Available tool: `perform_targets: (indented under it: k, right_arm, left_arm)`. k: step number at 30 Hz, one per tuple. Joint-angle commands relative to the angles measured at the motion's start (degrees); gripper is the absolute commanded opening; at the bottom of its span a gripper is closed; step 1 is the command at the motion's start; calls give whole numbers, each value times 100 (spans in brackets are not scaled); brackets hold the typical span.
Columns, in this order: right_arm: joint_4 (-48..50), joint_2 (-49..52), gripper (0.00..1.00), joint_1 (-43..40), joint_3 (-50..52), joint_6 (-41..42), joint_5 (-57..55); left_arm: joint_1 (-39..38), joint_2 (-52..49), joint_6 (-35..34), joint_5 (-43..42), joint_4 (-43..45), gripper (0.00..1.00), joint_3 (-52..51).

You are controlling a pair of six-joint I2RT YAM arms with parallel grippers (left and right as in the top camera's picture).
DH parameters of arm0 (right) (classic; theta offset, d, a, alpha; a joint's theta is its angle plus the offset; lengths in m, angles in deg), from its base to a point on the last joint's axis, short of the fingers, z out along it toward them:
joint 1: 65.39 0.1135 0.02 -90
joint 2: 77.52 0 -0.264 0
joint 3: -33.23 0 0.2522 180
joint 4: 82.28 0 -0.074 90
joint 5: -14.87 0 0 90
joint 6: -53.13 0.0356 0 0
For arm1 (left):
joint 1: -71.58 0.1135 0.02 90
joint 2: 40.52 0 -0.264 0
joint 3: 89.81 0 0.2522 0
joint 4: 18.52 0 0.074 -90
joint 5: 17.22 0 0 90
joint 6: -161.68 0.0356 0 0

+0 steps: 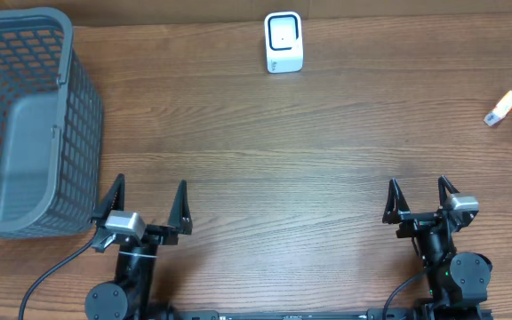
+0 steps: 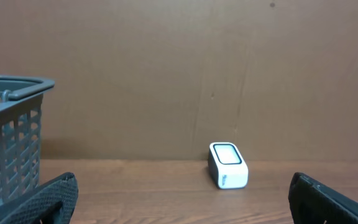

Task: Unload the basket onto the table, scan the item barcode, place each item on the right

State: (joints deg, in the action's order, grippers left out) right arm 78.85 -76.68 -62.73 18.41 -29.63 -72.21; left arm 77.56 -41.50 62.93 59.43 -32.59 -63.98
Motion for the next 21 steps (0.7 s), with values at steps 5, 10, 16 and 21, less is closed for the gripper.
perform_targets:
  k: [5, 10, 16, 21]
  right_arm:
    - [44, -68, 100, -15, 61, -17, -50]
    - [44, -68, 100, -15, 61, -17, -50]
    - [44, -68, 100, -15, 59, -17, -50]
    - [44, -68, 100, -15, 61, -17, -48]
  left_arm:
    - [-44, 79, -181, 160, 962, 100, -831]
    - [-55, 79, -354, 291, 1298, 100, -1178]
    - [-87, 79, -350, 501, 918, 100, -1180]
    - [-87, 79, -348, 599, 356, 100, -1180]
